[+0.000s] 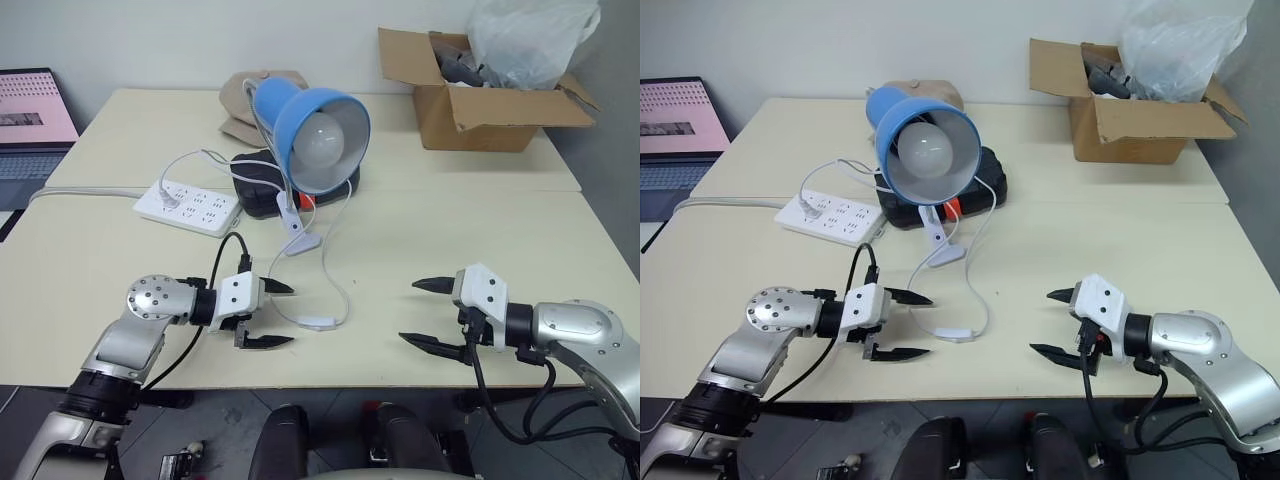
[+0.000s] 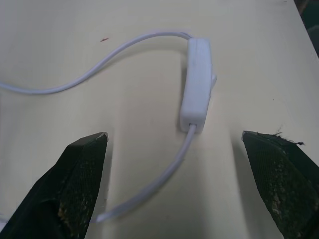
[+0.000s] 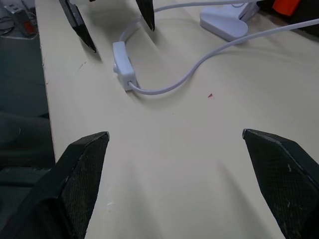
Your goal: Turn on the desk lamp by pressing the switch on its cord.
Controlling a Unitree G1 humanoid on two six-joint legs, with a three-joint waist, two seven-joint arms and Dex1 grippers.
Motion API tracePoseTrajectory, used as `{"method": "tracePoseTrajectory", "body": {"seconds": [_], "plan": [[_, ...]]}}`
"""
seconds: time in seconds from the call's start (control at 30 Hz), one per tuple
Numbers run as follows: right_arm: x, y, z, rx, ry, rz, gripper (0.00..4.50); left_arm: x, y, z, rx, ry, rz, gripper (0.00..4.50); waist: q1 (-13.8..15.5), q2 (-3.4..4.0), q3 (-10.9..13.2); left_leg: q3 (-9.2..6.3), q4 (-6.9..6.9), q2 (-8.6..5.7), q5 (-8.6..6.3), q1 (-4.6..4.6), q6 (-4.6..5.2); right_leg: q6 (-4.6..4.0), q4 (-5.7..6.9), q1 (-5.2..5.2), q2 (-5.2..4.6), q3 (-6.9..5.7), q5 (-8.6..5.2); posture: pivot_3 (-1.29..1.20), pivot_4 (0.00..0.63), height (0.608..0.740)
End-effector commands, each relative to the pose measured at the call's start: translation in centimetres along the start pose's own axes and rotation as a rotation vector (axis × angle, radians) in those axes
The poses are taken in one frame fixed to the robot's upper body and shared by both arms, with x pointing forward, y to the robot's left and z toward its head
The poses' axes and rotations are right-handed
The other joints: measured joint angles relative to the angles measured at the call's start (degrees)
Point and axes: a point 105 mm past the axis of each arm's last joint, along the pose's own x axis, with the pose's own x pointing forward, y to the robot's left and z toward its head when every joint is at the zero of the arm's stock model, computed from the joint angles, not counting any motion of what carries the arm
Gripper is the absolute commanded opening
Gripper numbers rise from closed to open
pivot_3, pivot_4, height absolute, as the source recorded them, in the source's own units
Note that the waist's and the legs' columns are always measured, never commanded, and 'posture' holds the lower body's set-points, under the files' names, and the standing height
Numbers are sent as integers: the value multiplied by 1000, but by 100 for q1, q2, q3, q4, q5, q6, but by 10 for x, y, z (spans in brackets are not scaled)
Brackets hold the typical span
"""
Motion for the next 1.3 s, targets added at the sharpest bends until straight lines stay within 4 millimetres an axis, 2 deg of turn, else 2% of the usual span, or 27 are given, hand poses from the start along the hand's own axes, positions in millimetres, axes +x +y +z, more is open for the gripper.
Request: {"method": "tracePoseTrajectory", "body": {"seconds": [0.03,0.13,0.33,0.53,0.67,0.77,0.93,1.03,1.2,1.3], "plan": [[-5,3,12,-35,-17,-13,4500,8,0,6,-6,-20,-50,4492,-3,0,0,0,2,0,0,0,0,1,0,1,0,0,1,0,150,740],[-6,2,14,-37,-14,-17,4500,13,3,7,-3,-19,-61,4492,-3,-2,-1,-1,7,-1,0,1,1,4,0,4,0,1,3,0,150,740],[-8,2,17,-37,-7,-24,4500,18,2,4,18,-2,-85,3401,-5,-3,-1,-2,7,-1,0,1,1,5,0,5,1,2,3,0,150,740],[-8,1,18,-41,-4,-30,4500,25,0,4,32,0,-101,2054,-5,-3,-2,-2,8,-1,0,0,1,5,0,5,1,2,3,0,150,740],[-8,1,19,-45,-2,-32,4500,30,2,6,45,-4,-91,1318,-4,-4,-2,-3,9,-2,1,1,1,7,0,7,1,2,4,0,150,740],[-9,0,19,-62,0,-36,4500,30,1,6,59,2,-102,544,-5,-4,-2,-4,10,-2,1,1,2,8,0,8,1,2,5,0,150,740],[-8,-1,23,-90,-15,-42,4500,31,3,14,81,3,-107,425,-5,-4,-2,-4,10,-2,1,1,2,8,0,8,1,2,5,0,150,740],[-4,-2,32,-96,-43,-37,4500,36,14,30,106,-18,-74,425,-6,-4,-2,-5,11,-2,1,1,2,8,0,8,1,1,5,0,150,740],[11,-5,41,-88,-34,-5,4500,47,25,51,156,-31,-43,425,-9,-5,-3,-4,15,-5,2,1,4,16,1,11,1,5,10,0,150,740],[25,-5,49,-155,-49,26,4500,56,35,64,171,-67,8,425,-18,-6,-3,-3,14,-5,2,1,4,16,0,10,3,8,10,0,150,740]]}}
